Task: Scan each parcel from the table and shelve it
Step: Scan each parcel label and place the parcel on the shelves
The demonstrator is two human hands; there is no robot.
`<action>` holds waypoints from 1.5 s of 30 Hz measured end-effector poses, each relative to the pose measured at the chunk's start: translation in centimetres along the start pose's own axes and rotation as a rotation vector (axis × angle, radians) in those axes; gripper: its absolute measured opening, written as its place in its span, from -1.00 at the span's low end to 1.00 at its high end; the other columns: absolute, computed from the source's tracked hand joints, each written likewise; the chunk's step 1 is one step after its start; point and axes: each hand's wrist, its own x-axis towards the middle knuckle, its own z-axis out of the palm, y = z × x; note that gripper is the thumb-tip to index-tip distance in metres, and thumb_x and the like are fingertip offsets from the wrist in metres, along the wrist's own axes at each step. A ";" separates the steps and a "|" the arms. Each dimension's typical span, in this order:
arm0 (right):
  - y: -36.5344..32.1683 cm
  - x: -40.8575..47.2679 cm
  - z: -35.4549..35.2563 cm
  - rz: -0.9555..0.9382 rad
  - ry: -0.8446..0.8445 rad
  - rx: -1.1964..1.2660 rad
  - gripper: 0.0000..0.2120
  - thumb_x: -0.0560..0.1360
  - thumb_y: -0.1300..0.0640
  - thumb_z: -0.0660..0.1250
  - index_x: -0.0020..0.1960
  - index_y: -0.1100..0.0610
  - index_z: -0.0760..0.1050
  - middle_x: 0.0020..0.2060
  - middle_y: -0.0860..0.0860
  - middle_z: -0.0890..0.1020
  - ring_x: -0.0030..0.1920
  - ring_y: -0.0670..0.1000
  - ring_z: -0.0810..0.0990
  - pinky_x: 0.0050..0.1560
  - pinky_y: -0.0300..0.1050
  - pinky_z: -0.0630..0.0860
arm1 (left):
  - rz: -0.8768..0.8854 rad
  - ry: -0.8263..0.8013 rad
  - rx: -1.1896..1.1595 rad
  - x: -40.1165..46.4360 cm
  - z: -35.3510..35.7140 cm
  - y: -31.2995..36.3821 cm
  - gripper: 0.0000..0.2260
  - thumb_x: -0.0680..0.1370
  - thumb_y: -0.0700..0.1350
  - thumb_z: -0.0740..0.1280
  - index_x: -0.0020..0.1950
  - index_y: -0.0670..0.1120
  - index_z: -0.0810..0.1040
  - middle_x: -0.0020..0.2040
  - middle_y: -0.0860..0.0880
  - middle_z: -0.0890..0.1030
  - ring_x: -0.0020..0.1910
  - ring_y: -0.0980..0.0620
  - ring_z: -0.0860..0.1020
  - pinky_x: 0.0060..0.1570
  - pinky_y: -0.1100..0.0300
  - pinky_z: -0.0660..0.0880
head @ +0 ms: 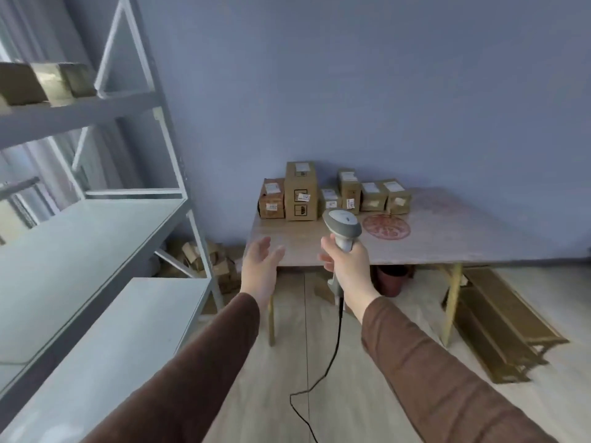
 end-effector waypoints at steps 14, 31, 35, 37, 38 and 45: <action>-1.0 24.7 -20.0 -0.068 0.311 -0.103 -0.87 0.57 0.13 0.46 0.05 -0.03 0.55 -0.10 -0.02 0.73 -0.13 0.01 0.73 -0.13 -0.04 0.61 | -0.034 -0.234 0.016 16.4 28.2 -0.8 -0.53 0.66 -0.08 0.37 0.55 -0.09 0.37 0.49 -0.04 0.48 0.44 0.01 0.46 0.37 0.13 0.37; -0.1 52.6 -26.2 -0.101 0.465 -0.271 -0.89 0.56 0.05 0.45 0.01 -0.13 0.54 -0.10 -0.10 0.72 -0.20 -0.13 0.74 0.03 0.09 0.62 | -0.126 -0.421 0.046 42.3 47.7 -3.8 -0.53 0.69 -0.02 0.30 0.58 -0.09 0.36 0.46 -0.07 0.50 0.34 -0.04 0.51 0.35 0.02 0.47; 1.0 57.9 -26.9 -0.054 0.441 -0.283 -0.89 0.57 0.10 0.44 -0.01 -0.10 0.56 -0.09 -0.06 0.72 -0.18 -0.12 0.74 -0.14 -0.12 0.56 | -0.191 -0.438 0.062 46.6 51.3 -5.8 -0.56 0.69 -0.02 0.30 0.56 -0.06 0.38 0.40 -0.04 0.52 0.26 -0.01 0.52 0.29 0.07 0.45; 1.9 60.6 -27.4 -0.037 0.433 -0.294 -0.87 0.57 0.12 0.45 -0.03 -0.09 0.56 -0.07 -0.01 0.72 -0.09 -0.03 0.74 -0.18 -0.22 0.56 | -0.223 -0.433 0.067 48.4 53.0 -7.0 -0.56 0.69 -0.02 0.30 0.56 -0.06 0.38 0.36 -0.02 0.52 0.24 0.01 0.51 0.24 0.10 0.41; 2.5 62.0 -27.7 -0.024 0.427 -0.304 -0.88 0.57 0.12 0.45 -0.03 -0.08 0.55 -0.05 0.02 0.72 -0.06 0.00 0.74 -0.15 -0.18 0.59 | -0.242 -0.430 0.072 49.3 53.9 -7.6 -0.56 0.69 -0.01 0.29 0.56 -0.05 0.38 0.34 0.00 0.53 0.23 0.01 0.50 0.22 0.11 0.41; 7.1 71.7 -30.9 0.099 0.342 -0.321 -0.79 0.57 0.14 0.46 0.17 0.16 0.60 0.00 0.08 0.71 0.07 0.13 0.70 0.18 0.21 0.58 | -0.420 -0.369 0.085 54.4 60.7 -12.5 -0.54 0.69 0.00 0.31 0.58 -0.05 0.36 0.38 -0.04 0.51 0.26 -0.03 0.49 0.26 0.09 0.43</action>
